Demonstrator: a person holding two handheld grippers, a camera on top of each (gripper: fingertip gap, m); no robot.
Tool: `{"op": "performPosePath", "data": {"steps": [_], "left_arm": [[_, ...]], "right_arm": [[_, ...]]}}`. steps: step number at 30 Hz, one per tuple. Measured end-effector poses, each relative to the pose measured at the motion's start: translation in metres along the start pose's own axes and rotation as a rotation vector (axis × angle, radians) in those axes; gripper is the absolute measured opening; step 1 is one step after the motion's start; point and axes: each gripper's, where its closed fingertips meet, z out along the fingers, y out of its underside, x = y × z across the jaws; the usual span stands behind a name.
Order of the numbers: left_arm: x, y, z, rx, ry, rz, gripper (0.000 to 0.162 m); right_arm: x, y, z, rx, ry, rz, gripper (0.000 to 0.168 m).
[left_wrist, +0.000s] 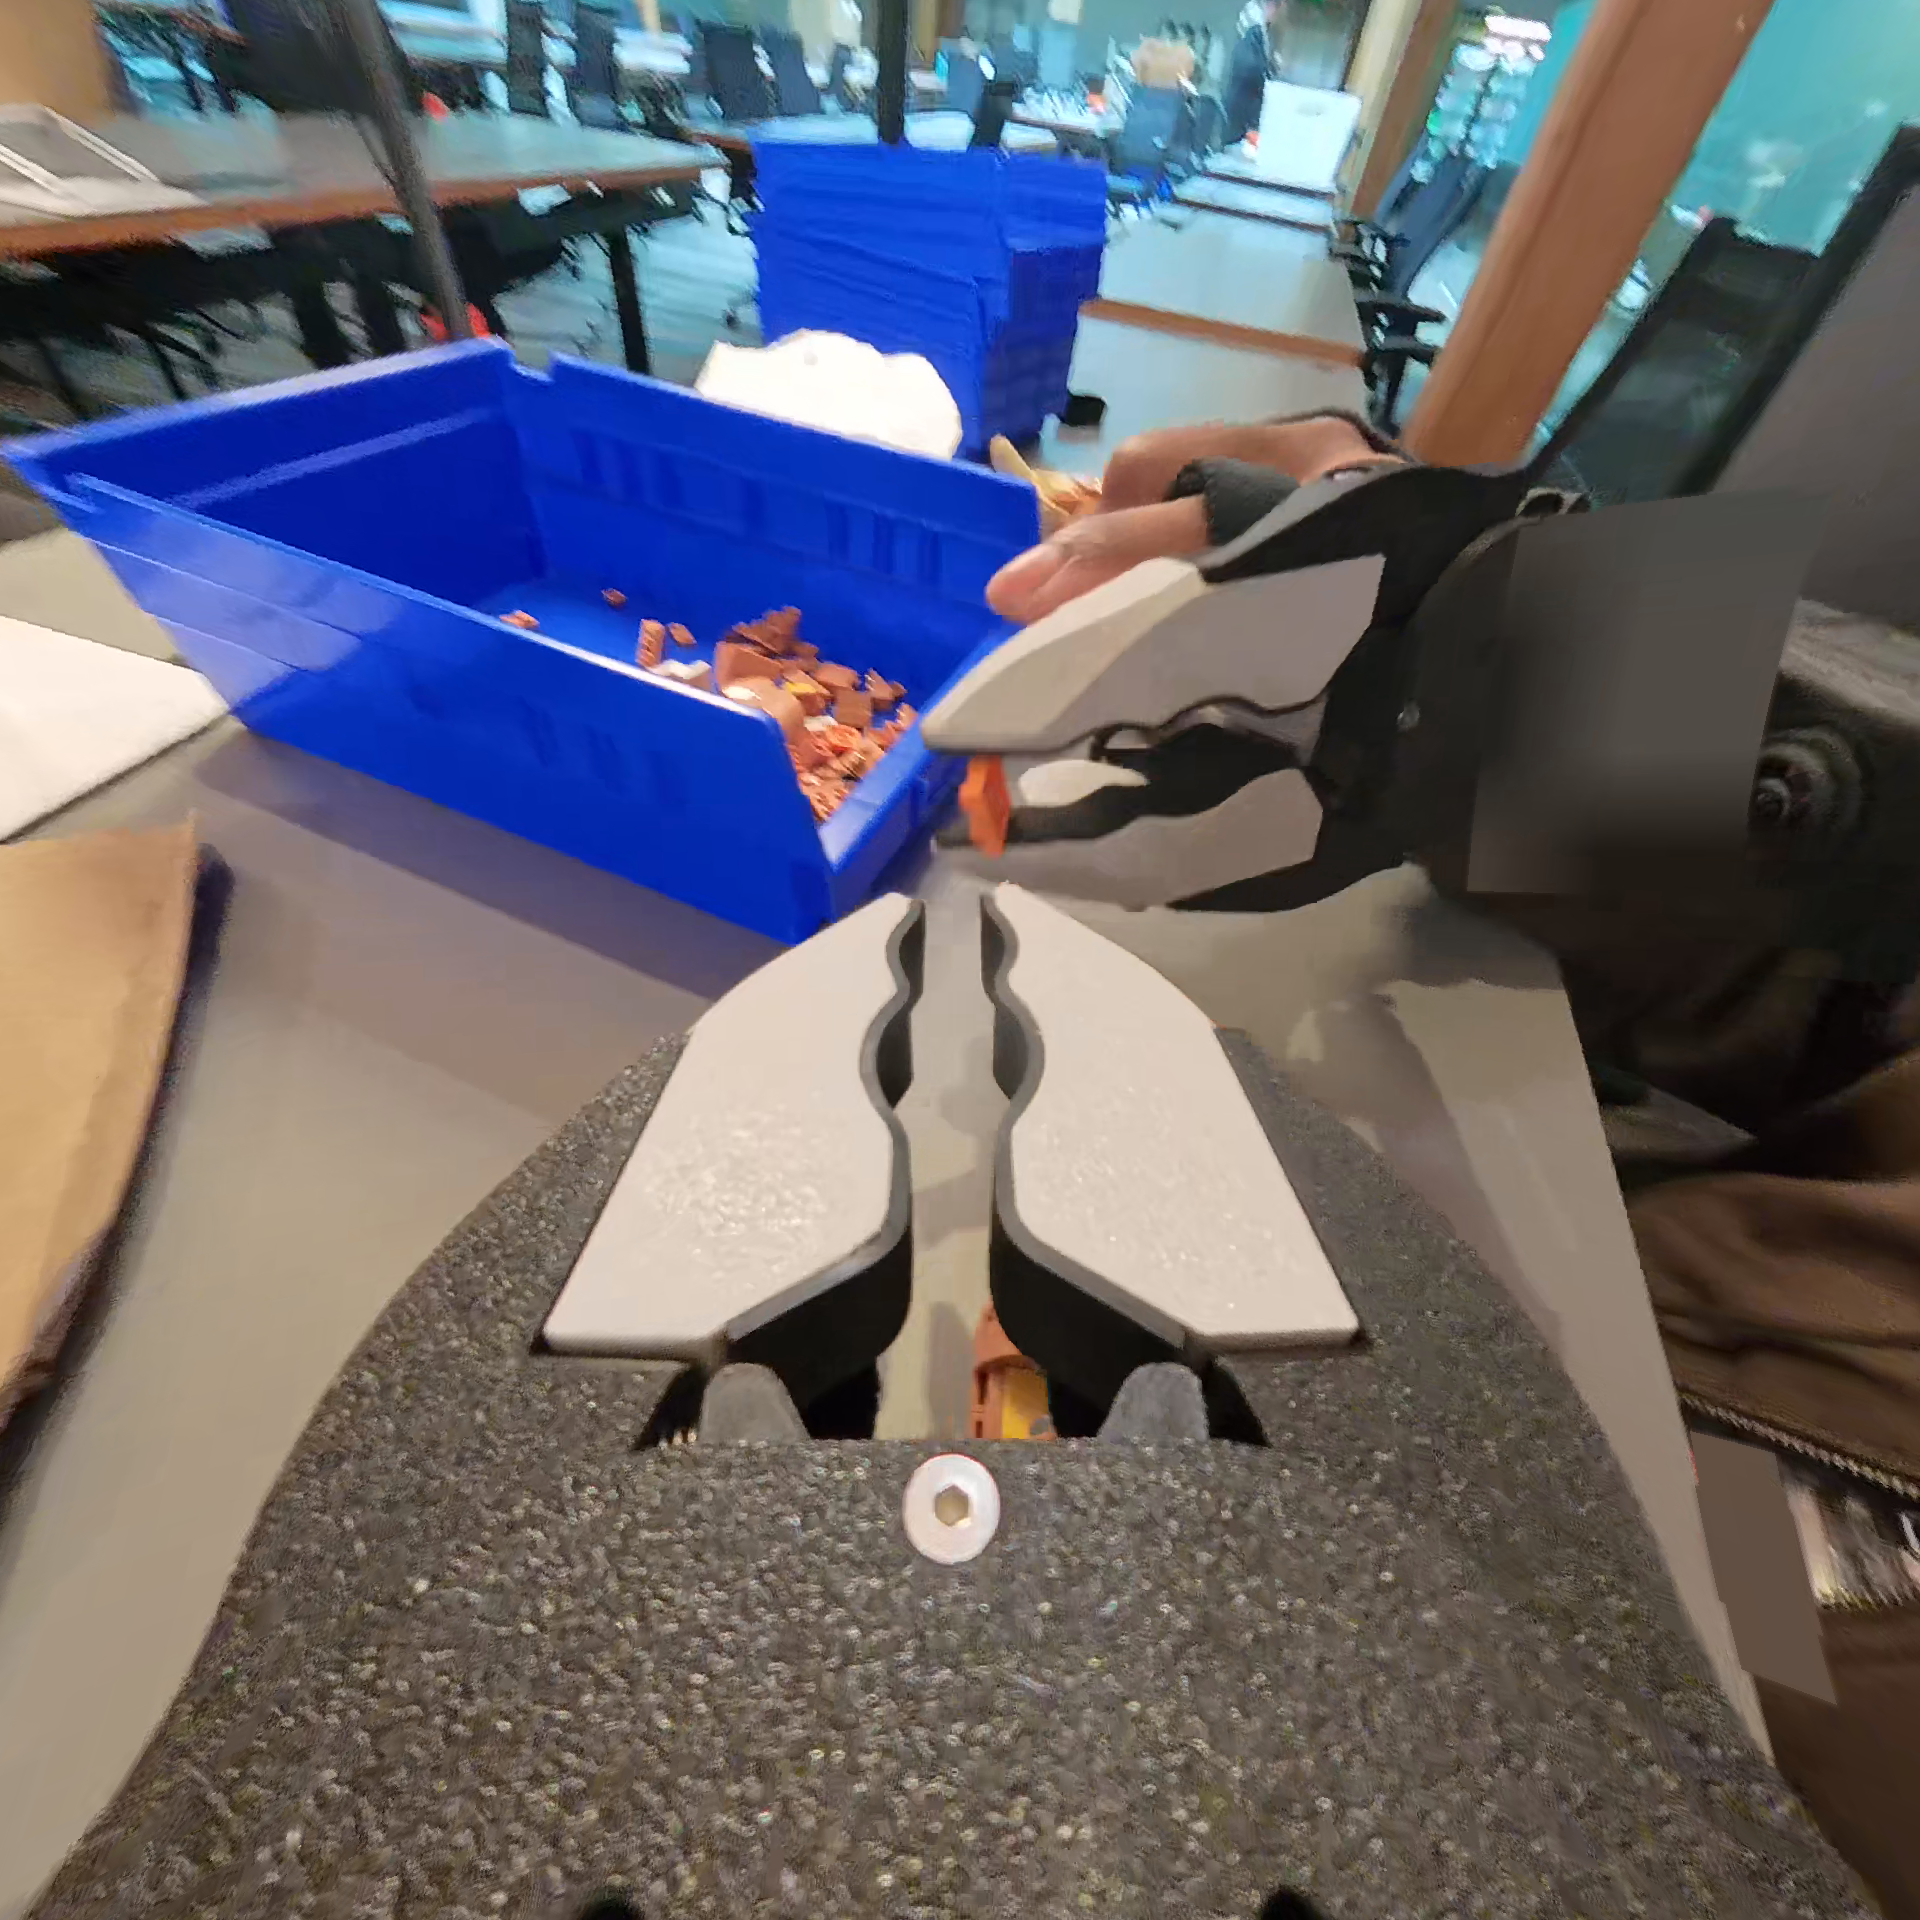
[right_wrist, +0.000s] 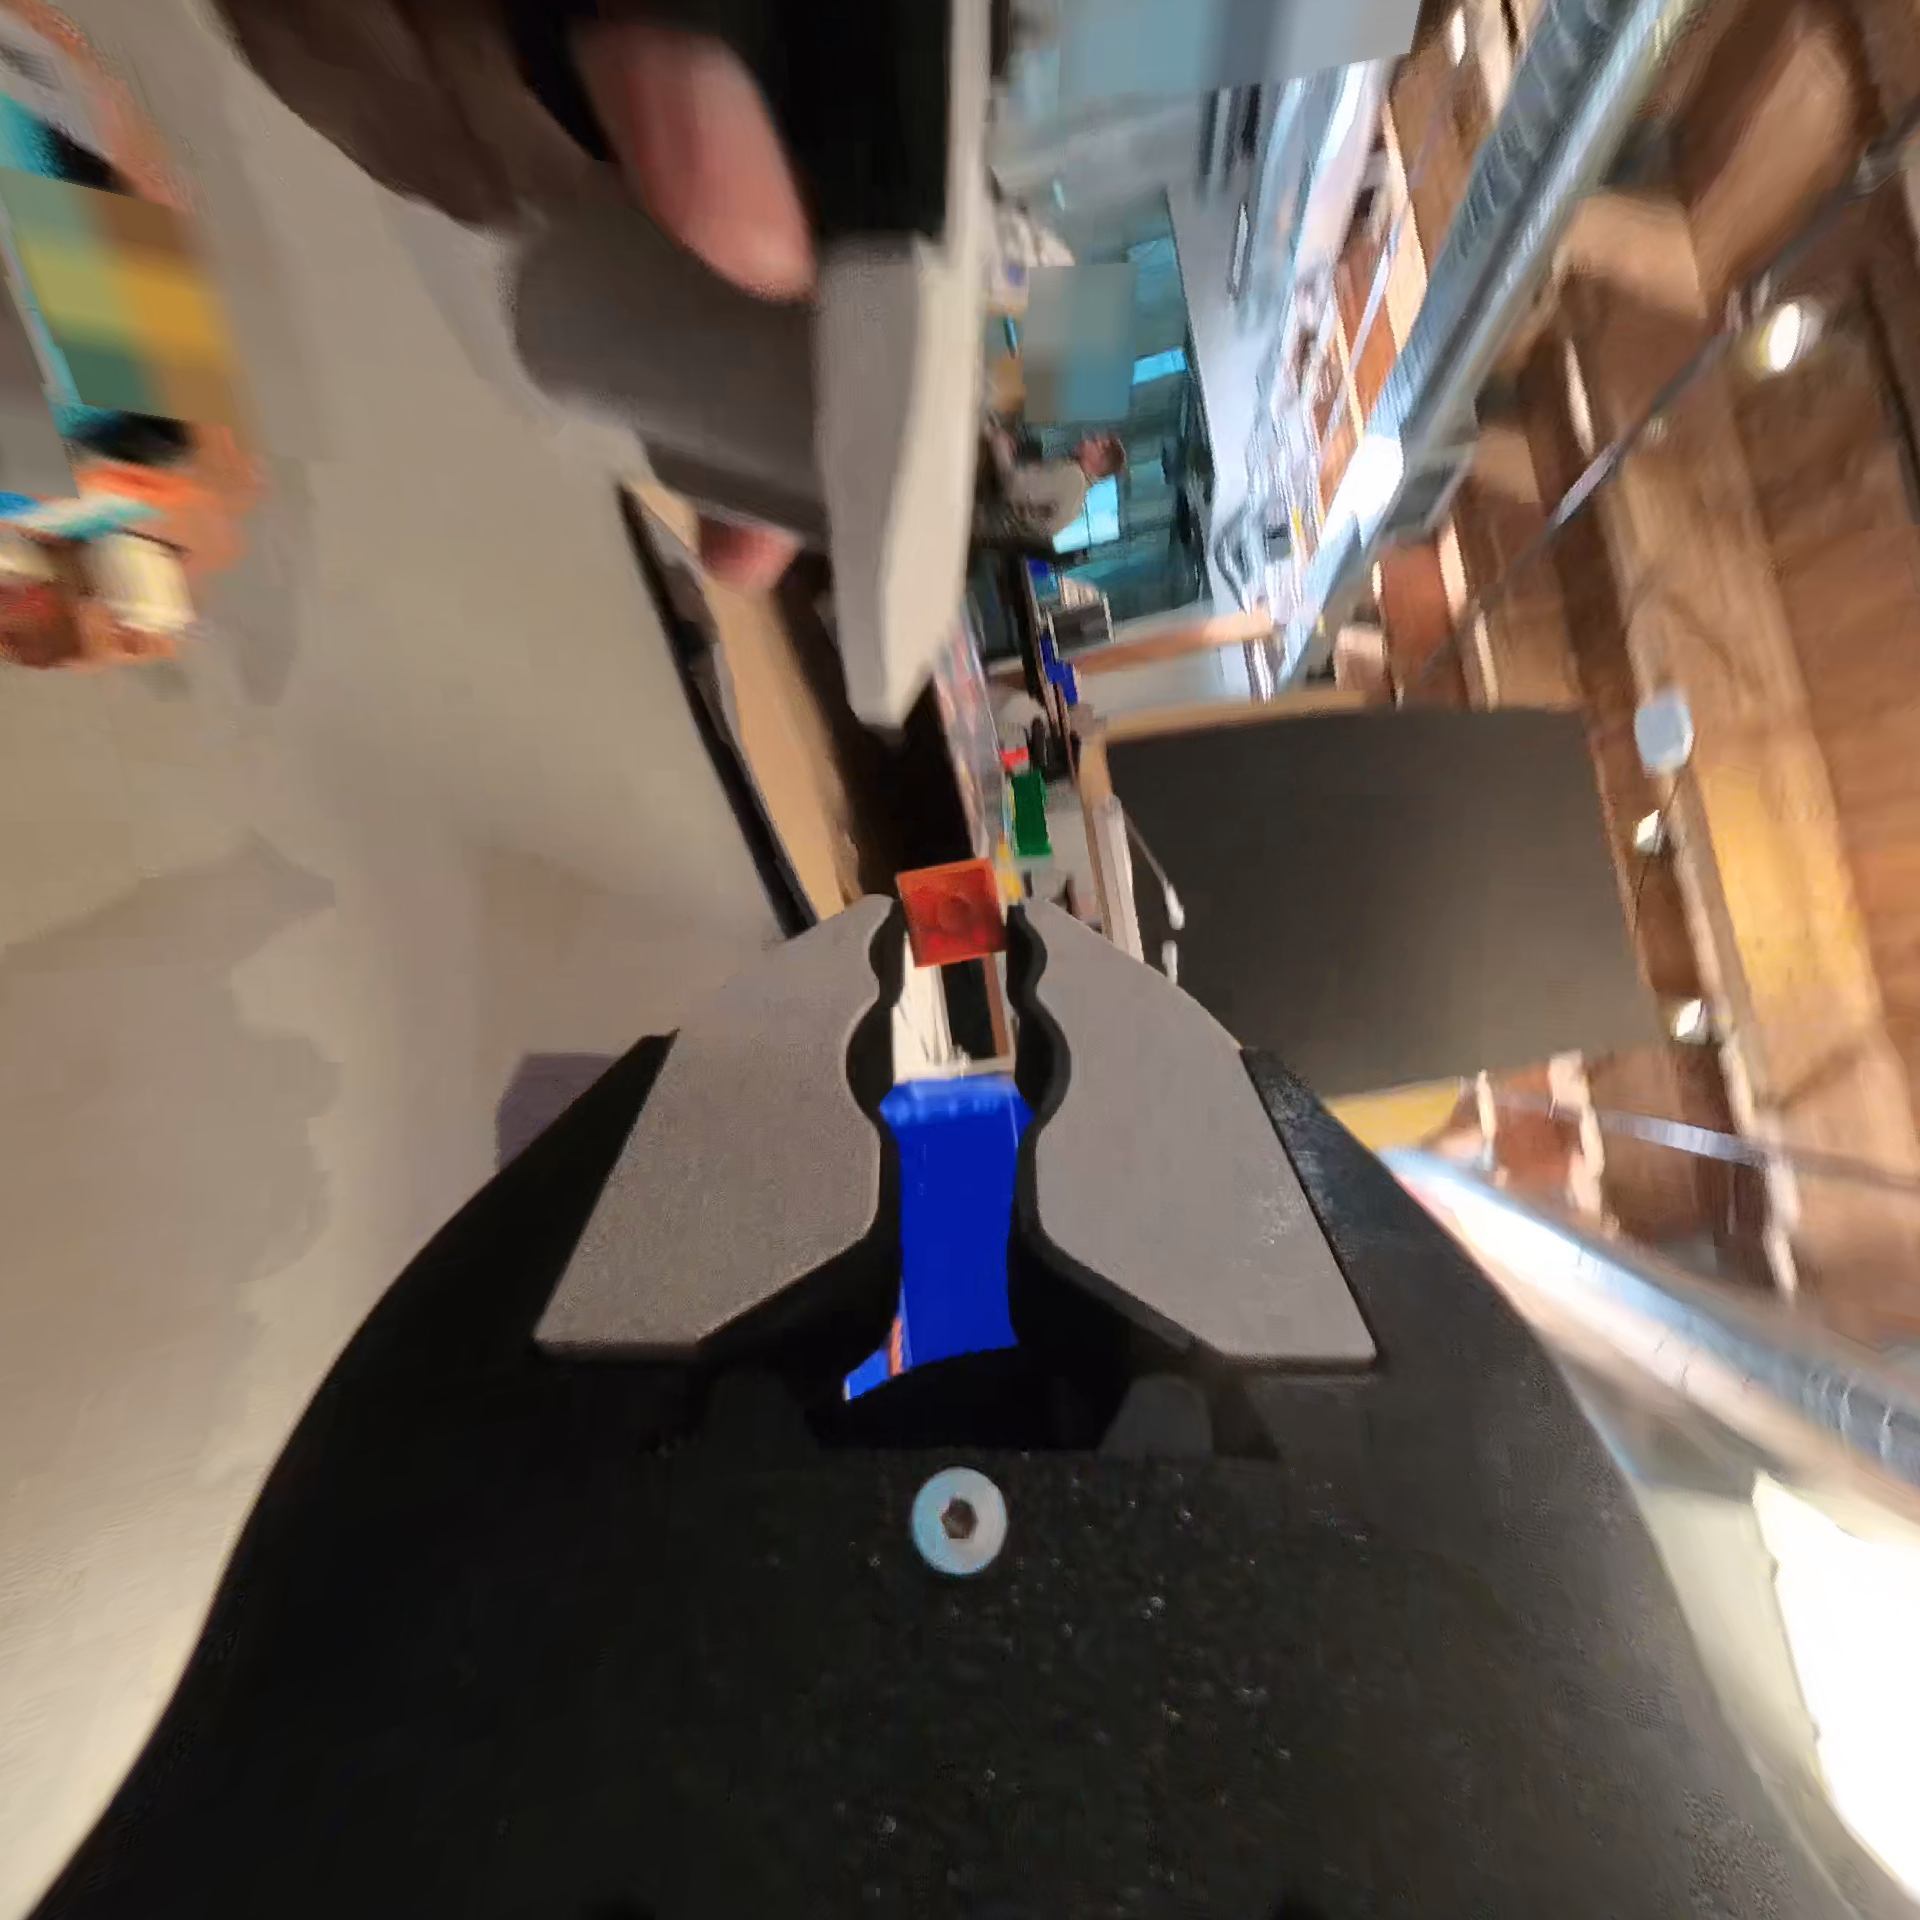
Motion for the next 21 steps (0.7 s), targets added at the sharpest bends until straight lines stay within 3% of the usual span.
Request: {"op": "performPosePath", "data": {"steps": [4,6,9,12,14,16,18,21], "left_arm": [[-0.006,-0.011,-0.008,0.06,-0.031,0.001,0.01],[-0.006,-0.01,-0.007,0.052,-0.041,0.014,0.009],[-0.005,-0.006,-0.004,0.031,-0.044,0.03,0.009],[-0.005,-0.007,-0.004,0.03,-0.05,0.039,0.009],[-0.006,-0.008,-0.006,0.038,-0.057,0.038,0.009],[-0.007,-0.009,-0.006,0.045,-0.058,0.036,0.009],[-0.007,-0.009,-0.006,0.044,-0.058,0.036,0.009],[-0.005,-0.009,-0.006,0.039,-0.057,0.049,0.009]], "right_arm": [[0.027,0.071,0.0,-0.283,0.065,0.277,0.018],[0.023,0.1,-0.001,-0.379,0.032,0.416,0.027],[0.02,0.113,-0.005,-0.415,0.004,0.517,0.033],[0.022,0.101,-0.008,-0.351,-0.037,0.582,0.032],[0.007,0.076,-0.011,-0.246,-0.203,0.66,0.032],[-0.032,0.039,-0.027,-0.119,-0.536,0.7,0.032],[-0.072,0.013,-0.055,-0.047,-0.823,0.613,0.034],[-0.114,0.001,-0.088,-0.046,-1.108,0.551,0.041]]}}
